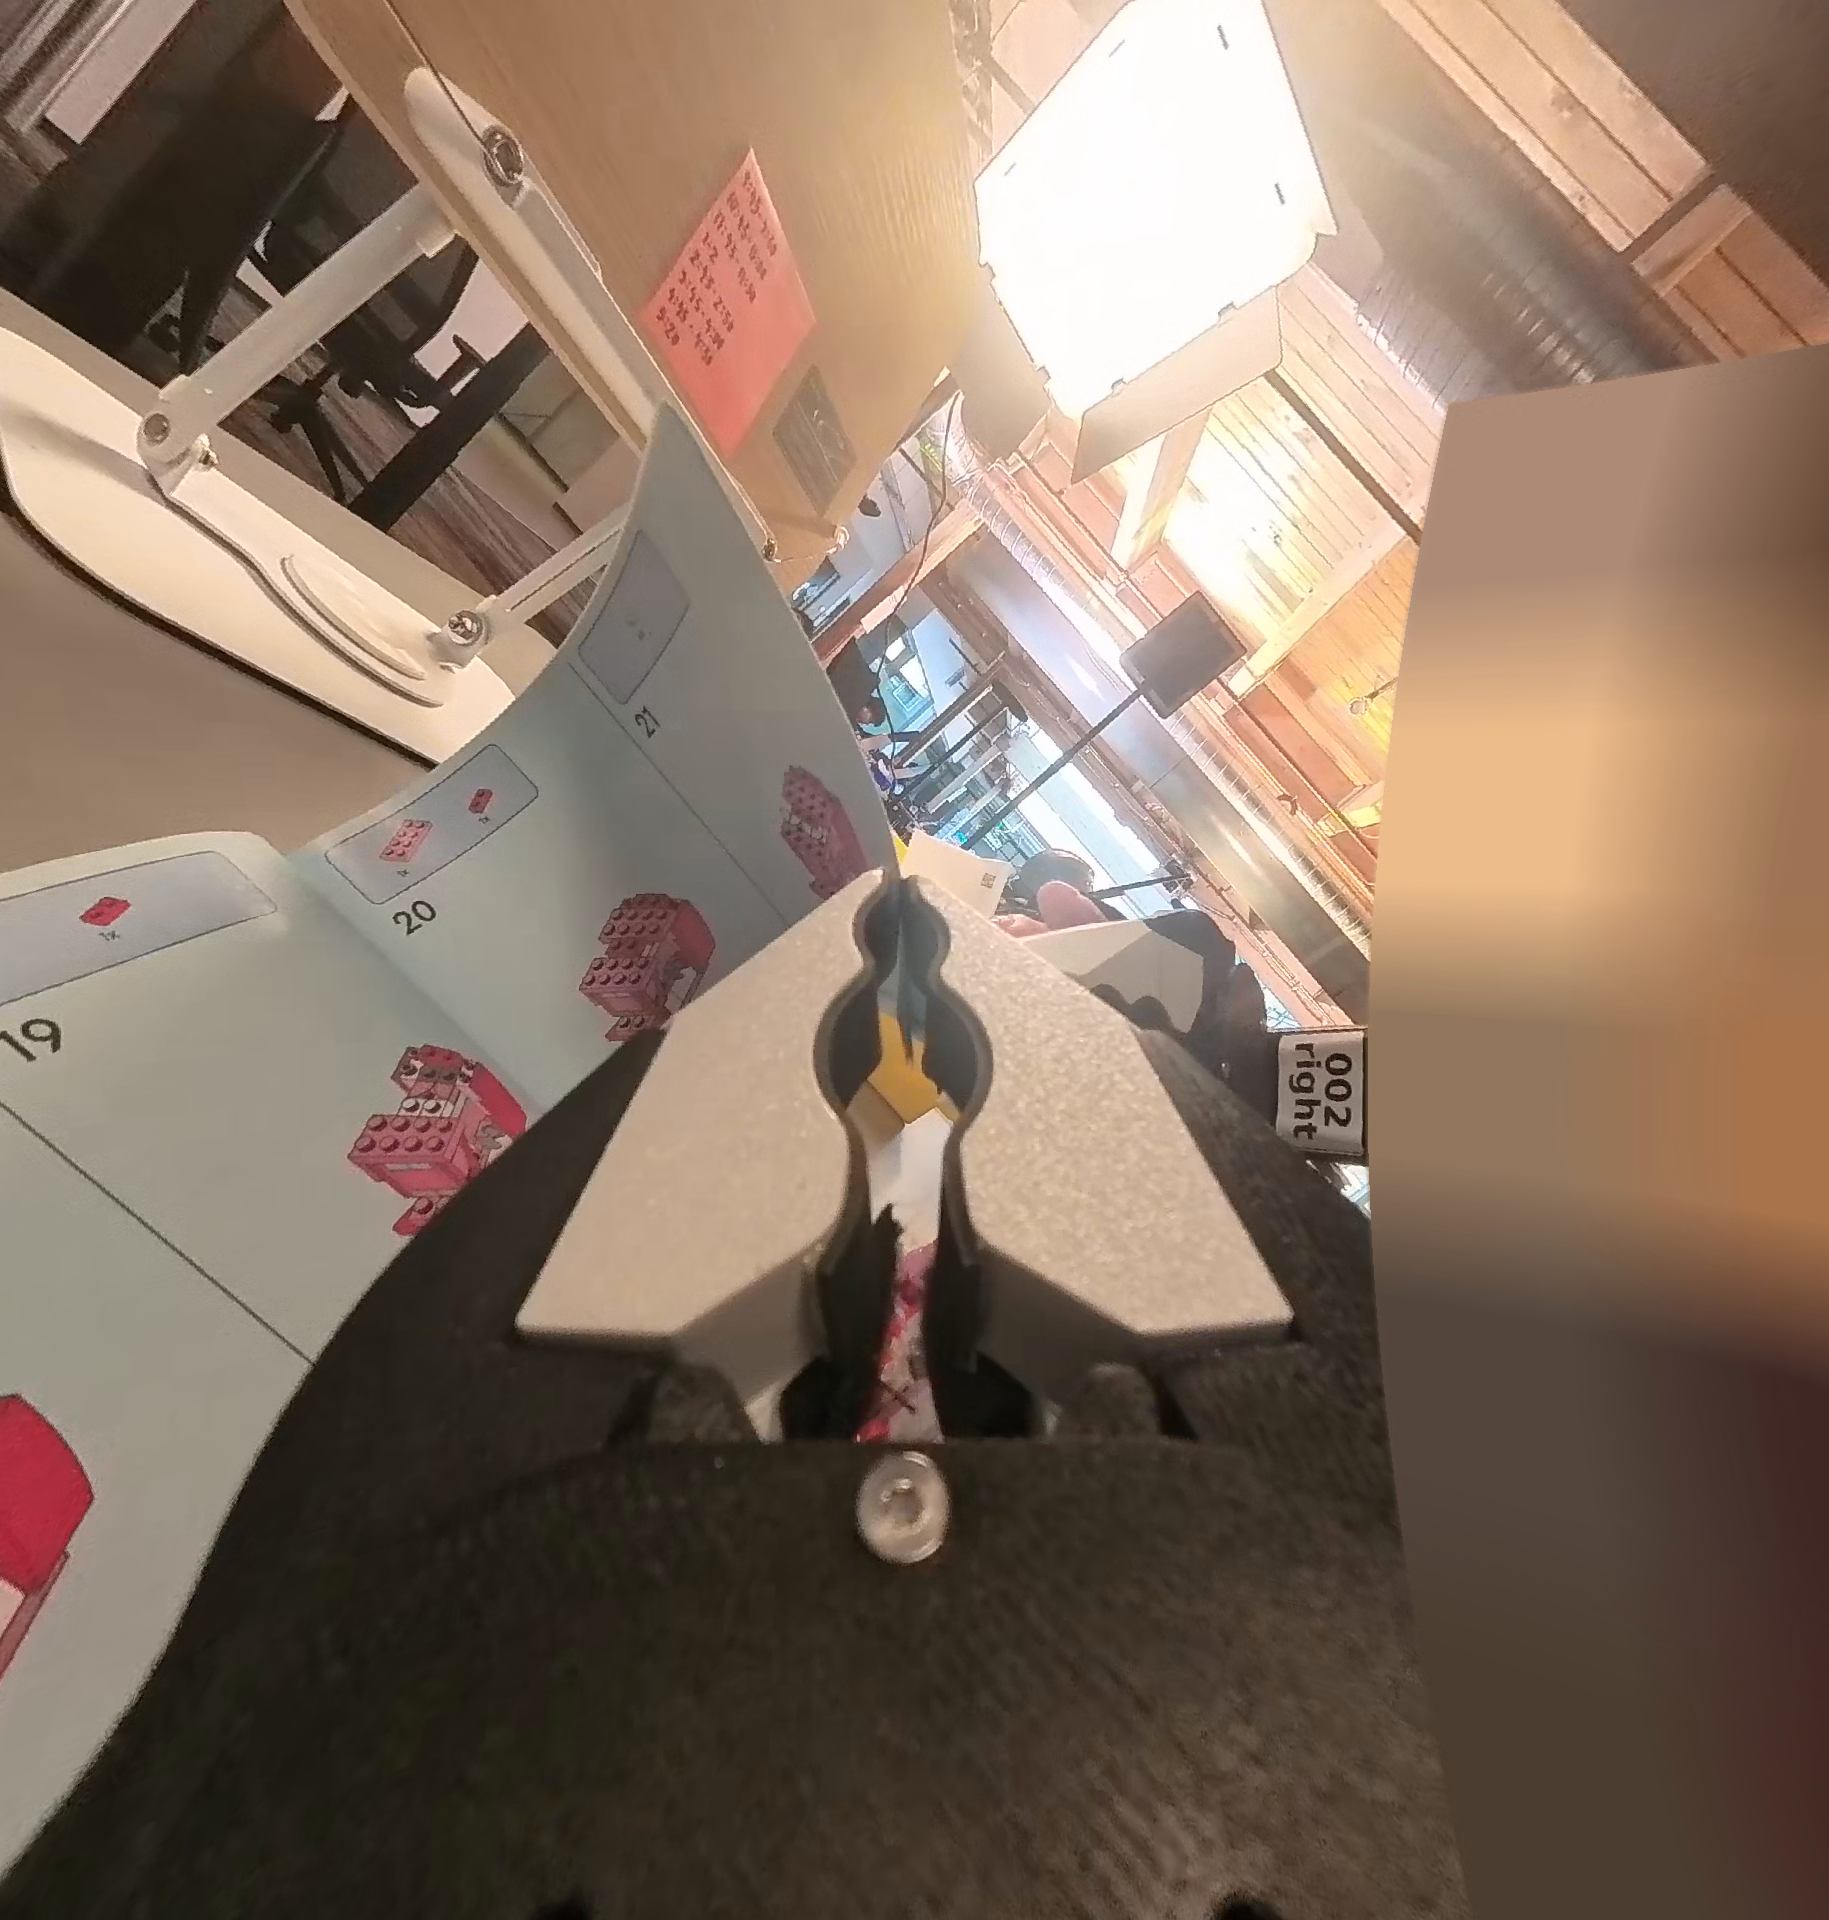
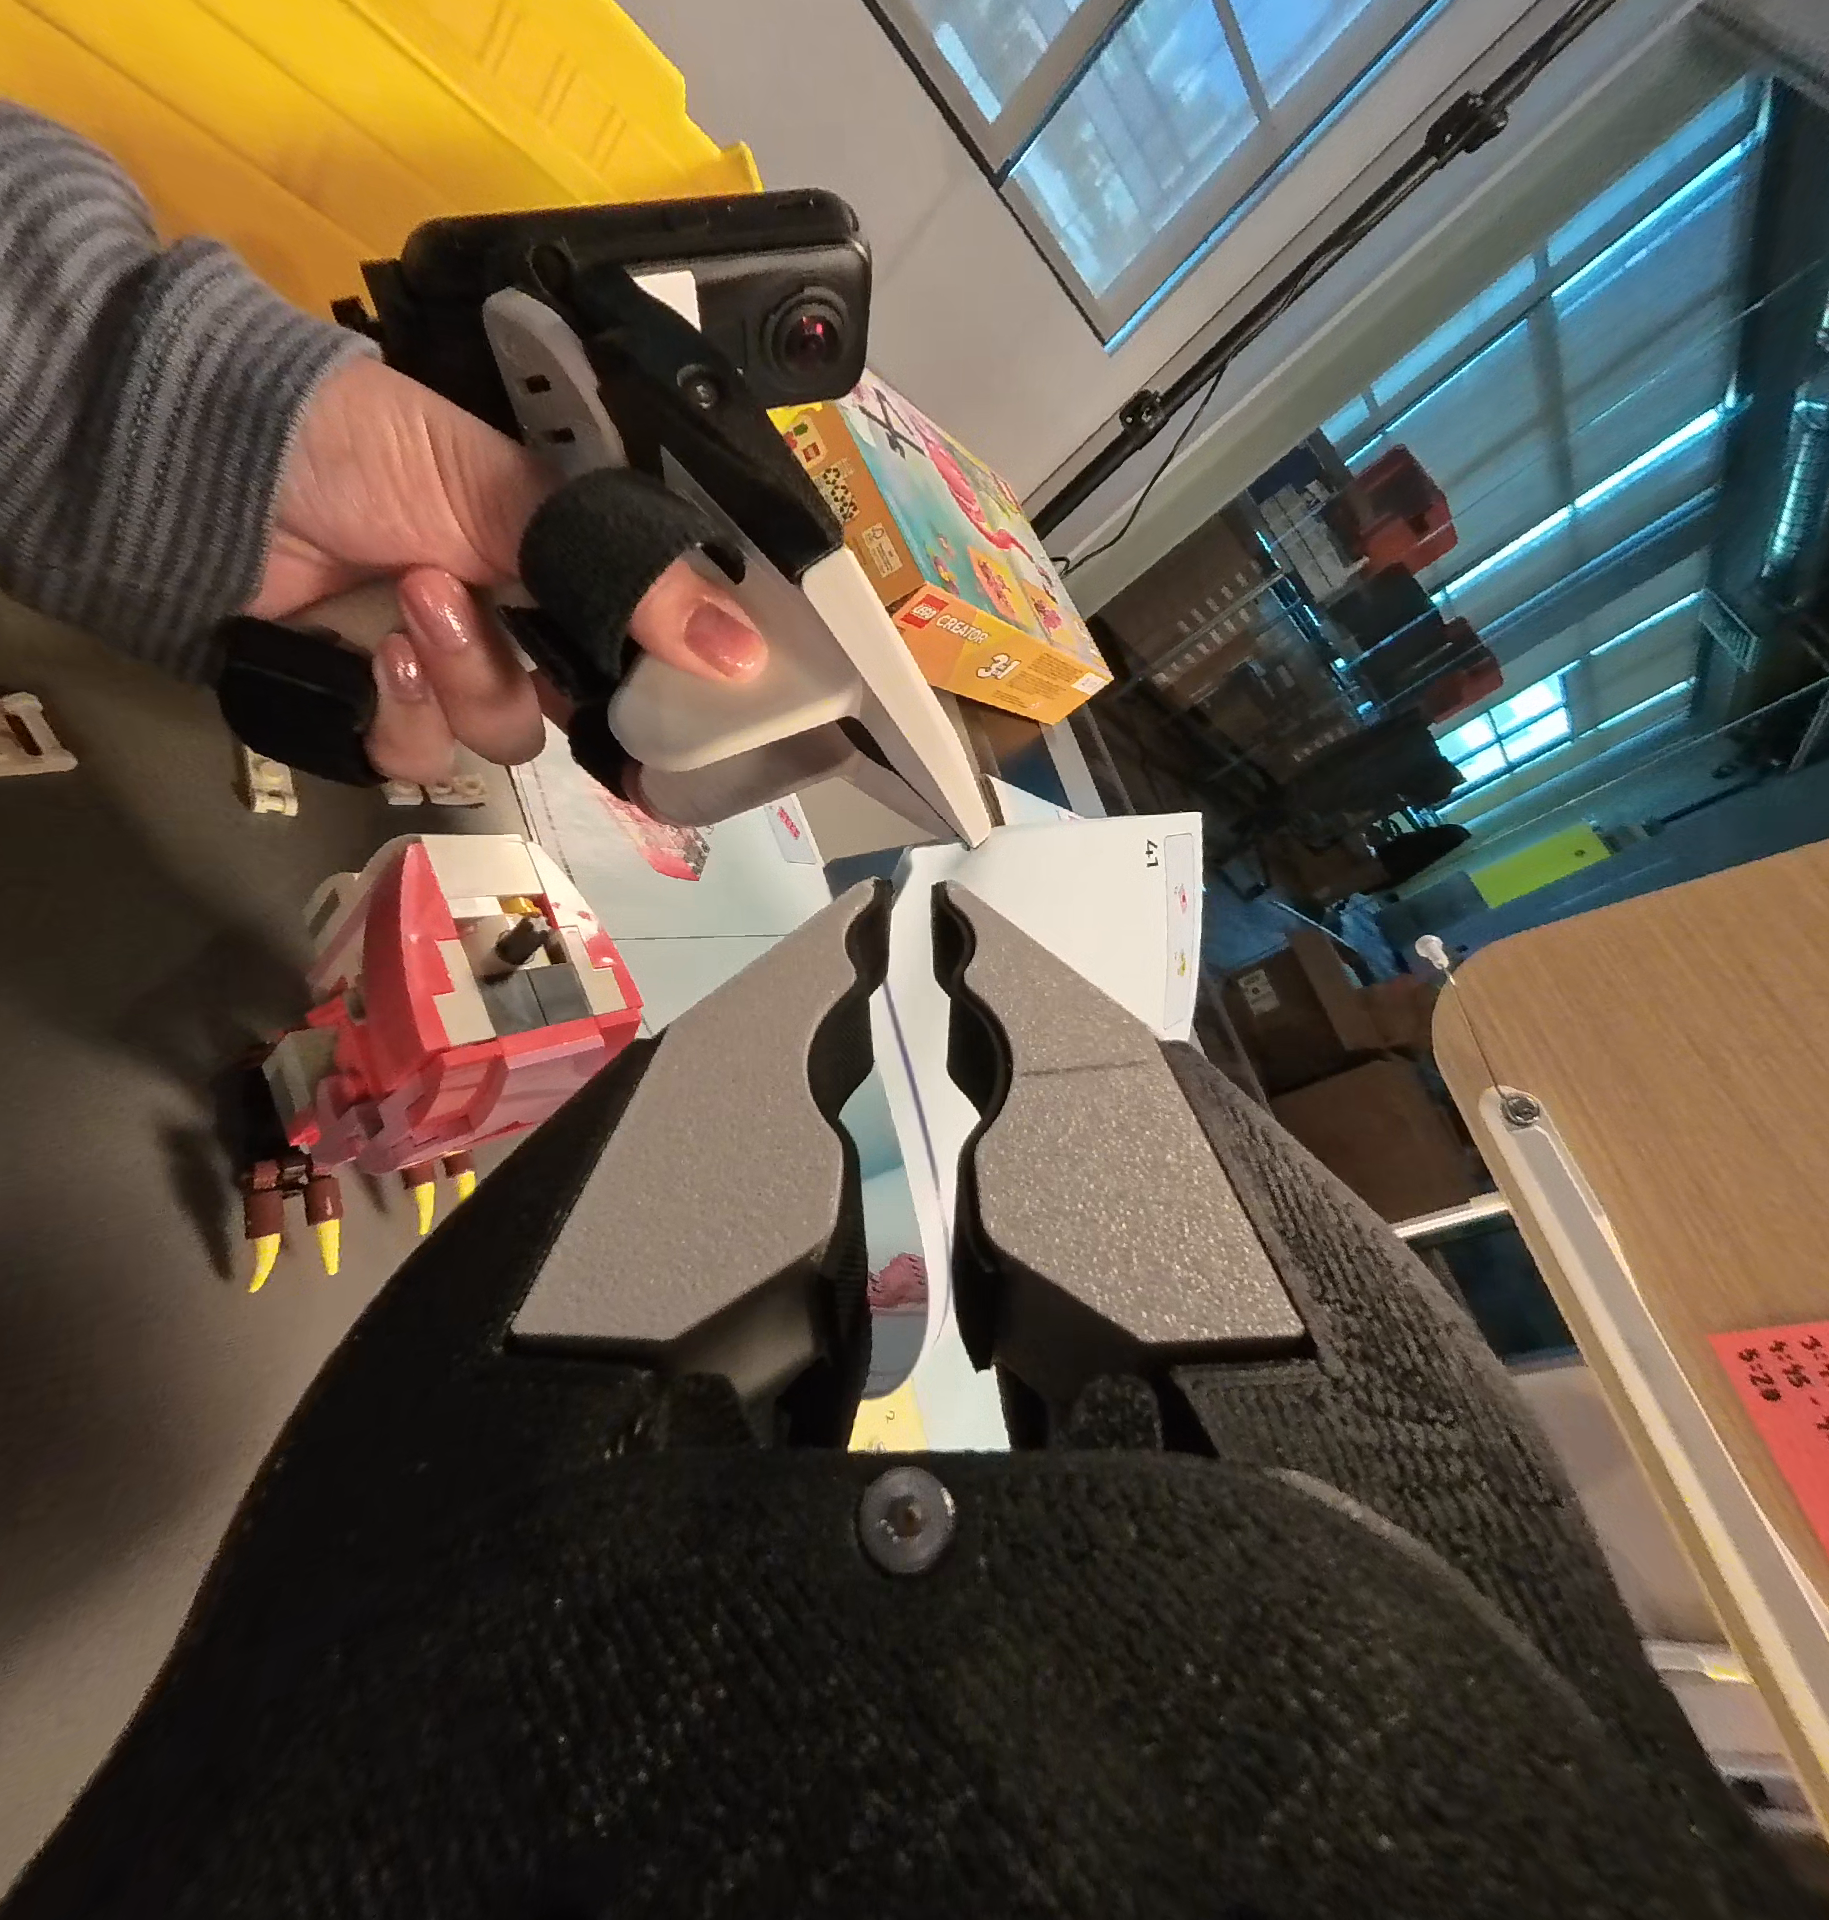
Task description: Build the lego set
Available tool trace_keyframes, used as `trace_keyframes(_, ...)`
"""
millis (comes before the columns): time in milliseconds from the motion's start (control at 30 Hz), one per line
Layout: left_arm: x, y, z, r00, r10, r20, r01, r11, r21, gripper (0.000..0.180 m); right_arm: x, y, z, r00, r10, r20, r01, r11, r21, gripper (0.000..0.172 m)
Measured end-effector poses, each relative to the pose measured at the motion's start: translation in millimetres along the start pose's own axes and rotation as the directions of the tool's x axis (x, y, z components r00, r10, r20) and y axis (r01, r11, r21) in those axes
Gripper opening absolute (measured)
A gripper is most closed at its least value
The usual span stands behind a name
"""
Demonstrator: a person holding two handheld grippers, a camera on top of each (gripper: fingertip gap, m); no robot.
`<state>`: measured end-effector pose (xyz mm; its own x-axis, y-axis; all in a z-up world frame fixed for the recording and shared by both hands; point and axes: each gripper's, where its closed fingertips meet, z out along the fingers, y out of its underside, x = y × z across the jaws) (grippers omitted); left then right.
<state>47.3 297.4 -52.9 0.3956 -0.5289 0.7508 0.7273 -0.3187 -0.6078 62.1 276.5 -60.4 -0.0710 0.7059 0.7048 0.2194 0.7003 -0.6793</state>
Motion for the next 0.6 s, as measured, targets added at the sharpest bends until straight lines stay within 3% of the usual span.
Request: trace_keyframes(600,0.5,0.4,-0.3,1.0,-0.004,-0.007,0.004,1.0,-0.003,0.0,-1.9,-0.3,-0.7,0.999,0.026,0.026,-0.026,1.0,0.007,0.006)
